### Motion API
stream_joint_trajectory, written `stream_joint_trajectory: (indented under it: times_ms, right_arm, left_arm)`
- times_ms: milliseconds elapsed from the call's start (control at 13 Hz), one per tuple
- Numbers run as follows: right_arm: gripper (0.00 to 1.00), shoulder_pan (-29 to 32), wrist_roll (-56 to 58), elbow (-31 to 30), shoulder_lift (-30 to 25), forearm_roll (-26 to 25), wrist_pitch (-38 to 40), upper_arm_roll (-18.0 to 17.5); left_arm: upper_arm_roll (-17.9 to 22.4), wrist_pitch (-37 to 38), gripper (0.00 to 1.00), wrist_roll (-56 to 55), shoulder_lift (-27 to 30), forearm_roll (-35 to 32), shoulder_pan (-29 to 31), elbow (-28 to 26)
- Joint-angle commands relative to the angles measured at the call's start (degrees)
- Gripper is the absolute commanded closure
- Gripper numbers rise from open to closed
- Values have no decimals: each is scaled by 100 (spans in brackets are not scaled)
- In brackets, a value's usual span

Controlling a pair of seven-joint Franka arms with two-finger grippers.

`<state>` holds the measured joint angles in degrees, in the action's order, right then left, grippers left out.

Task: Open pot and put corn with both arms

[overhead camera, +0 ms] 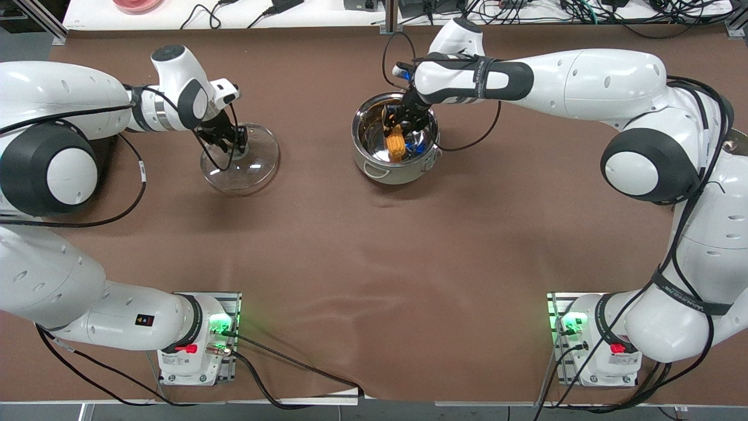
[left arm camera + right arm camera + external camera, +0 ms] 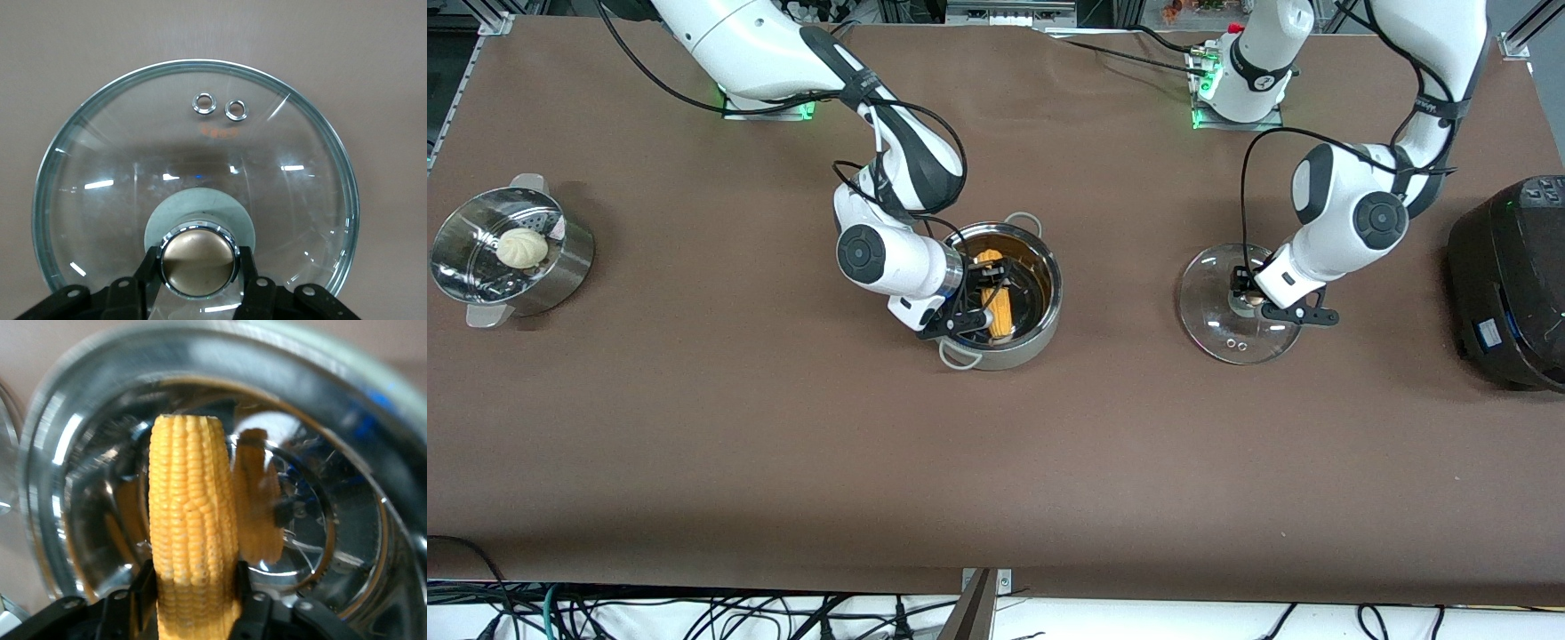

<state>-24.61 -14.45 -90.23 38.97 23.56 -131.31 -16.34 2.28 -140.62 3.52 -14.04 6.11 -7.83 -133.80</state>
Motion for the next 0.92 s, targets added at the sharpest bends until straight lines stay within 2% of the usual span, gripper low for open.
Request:
stream_joint_trajectory:
  times_ms: [0, 77, 154, 231, 385, 462, 615, 692, 769, 846]
  right_arm:
    - [0, 17, 30, 120, -434, -105, 673, 174]
    - [0, 17, 39, 163, -626, -350, 1138, 349]
    - [0, 17, 39, 259, -802, -639, 1569, 472]
    - [0, 17, 39, 330, -995, -895, 1974, 639]
    - [0, -184, 48, 357, -1391, -1457, 2477, 1227]
    - [0, -167, 83, 366, -1497, -1686, 2618, 1325]
    - [0, -167, 74, 427, -1691, -1985, 2934, 1668]
    - [0, -63, 57, 375, -1918, -2231, 2944, 1678]
    - [0, 339, 91, 357, -2120, -2329, 2953, 1634]
    - [0, 630, 92, 279, -2374, -2330, 2953, 1625]
  left_arm:
    - [18, -44, 54, 167, -28, 136, -17, -15]
    - [9, -44, 6, 158, -37, 136, -17, -15]
    - [9, -18, 1, 158, -11, 136, -17, 2]
    - [26, 8, 1, 123, 102, 136, -17, 20]
    - [70, 629, 1, 79, 532, 136, -8, 299]
    - [88, 1120, 2, 70, 630, 136, 1, 719]
    - [106, 2725, 2, 35, 657, 128, 62, 1956]
    - [123, 3455, 2, -156, 666, 58, 71, 2528]
    - [106, 3967, 3, -454, 753, -4, 132, 3047]
    - [36, 4582, 4, -588, 815, -335, 168, 3583]
